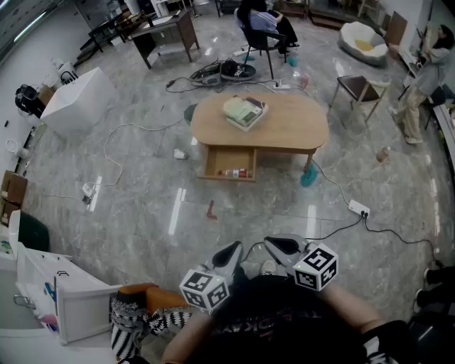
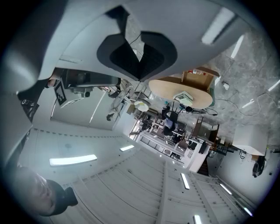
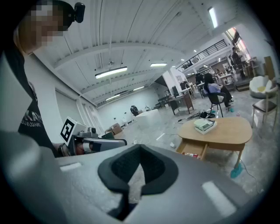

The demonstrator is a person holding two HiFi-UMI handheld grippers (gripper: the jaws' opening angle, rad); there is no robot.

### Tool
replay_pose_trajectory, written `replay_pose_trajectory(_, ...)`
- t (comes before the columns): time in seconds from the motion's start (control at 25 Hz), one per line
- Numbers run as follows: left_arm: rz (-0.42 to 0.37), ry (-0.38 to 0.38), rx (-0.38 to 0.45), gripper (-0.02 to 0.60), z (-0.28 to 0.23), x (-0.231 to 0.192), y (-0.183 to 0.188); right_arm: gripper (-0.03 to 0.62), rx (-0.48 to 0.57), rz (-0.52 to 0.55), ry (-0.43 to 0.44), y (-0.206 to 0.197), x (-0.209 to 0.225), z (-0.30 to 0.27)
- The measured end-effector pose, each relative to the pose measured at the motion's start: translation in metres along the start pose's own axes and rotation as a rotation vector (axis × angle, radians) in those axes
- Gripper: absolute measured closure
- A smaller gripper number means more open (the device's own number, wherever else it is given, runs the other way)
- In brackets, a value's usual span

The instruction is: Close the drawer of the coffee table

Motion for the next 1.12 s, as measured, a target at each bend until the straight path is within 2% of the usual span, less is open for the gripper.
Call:
replay_pose_trajectory(0.44, 0.010, -0.012, -0.007, 0.580, -0.008, 0.000, -0.002, 0.594, -0.009, -0.005, 0.001, -0.003, 0.007, 0.000)
replay_pose_trajectory(0.64, 0.000, -0.020, -0.008, 0.580, -0.012, 0.000, -0.004, 0.594, 0.019, -0.025, 0.016, -0.004, 0.011, 0.002)
replay_pose_trajectory(1.12, -0.037, 0.016, -0.032, 0.580, -0.018, -0.001, 0.008, 0.594, 0.027, -0.030, 0.012, 0.001, 0.019, 0.002)
Point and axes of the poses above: the fingertips, and each gripper's own axes: z backward along the fingers, x to its right, y out of its top, the point moved 9 cm from there along z, backward along the fingers, and after that the axes turned 2 degrees about z, right-handed, at the moved point
